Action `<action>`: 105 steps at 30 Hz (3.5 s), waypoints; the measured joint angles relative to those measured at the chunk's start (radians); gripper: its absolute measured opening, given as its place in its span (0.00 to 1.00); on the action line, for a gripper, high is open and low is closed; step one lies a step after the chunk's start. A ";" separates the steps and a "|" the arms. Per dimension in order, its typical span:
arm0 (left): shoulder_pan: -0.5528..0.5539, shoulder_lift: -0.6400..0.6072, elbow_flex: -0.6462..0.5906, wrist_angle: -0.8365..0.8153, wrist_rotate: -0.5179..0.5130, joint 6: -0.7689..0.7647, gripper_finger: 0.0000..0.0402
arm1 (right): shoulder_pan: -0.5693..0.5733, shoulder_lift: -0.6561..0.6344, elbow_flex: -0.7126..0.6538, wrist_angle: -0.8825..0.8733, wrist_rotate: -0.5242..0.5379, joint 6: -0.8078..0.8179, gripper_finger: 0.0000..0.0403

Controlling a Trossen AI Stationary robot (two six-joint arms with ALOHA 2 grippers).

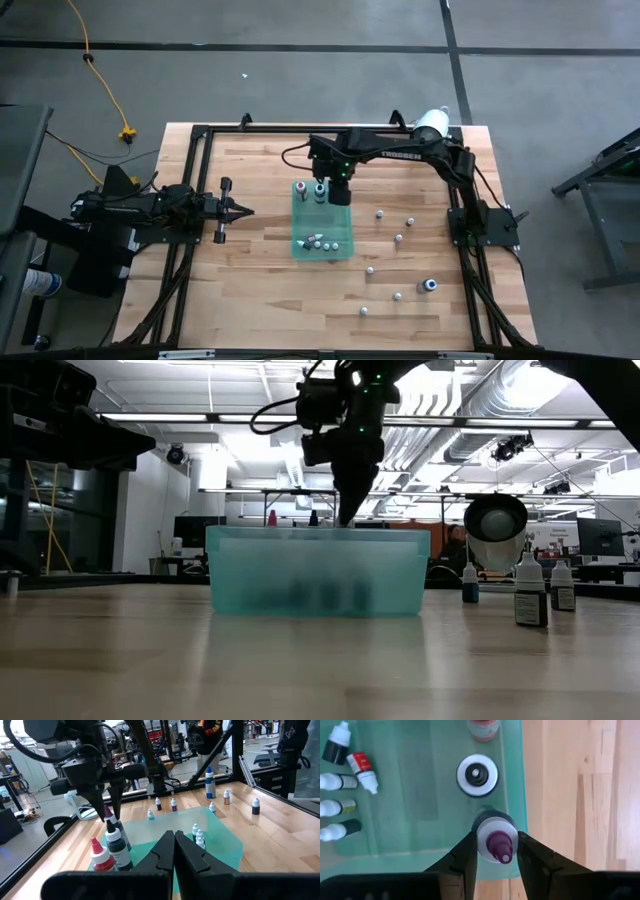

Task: Pick & Place food coloring
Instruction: Put the big violet food coloring bottle into the green bin, then put the big blue food coloring bottle into the green bin

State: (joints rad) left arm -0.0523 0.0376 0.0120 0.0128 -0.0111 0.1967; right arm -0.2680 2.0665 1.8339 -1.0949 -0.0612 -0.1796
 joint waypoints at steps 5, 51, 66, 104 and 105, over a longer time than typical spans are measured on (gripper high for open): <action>0.000 0.000 0.000 0.000 0.000 0.000 0.00 | -0.001 0.013 0.000 0.024 0.004 0.007 0.27; 0.000 0.000 0.000 0.000 0.000 0.000 0.00 | 0.012 -0.236 -0.070 -0.065 -0.022 -0.016 0.35; 0.000 -0.001 0.000 0.000 0.000 0.000 0.00 | 0.159 -0.469 -0.071 -0.381 0.056 -0.038 0.75; 0.000 -0.001 0.000 0.000 0.000 0.000 0.00 | 1.107 -1.054 -1.097 0.224 -0.020 0.594 0.83; 0.000 -0.001 0.000 0.000 0.000 0.000 0.00 | 1.111 -1.037 -1.096 0.240 -0.016 0.582 0.83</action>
State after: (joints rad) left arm -0.0525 0.0368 0.0120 0.0124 -0.0109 0.1967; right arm 0.8433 1.0295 0.7376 -0.8548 -0.0773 0.4024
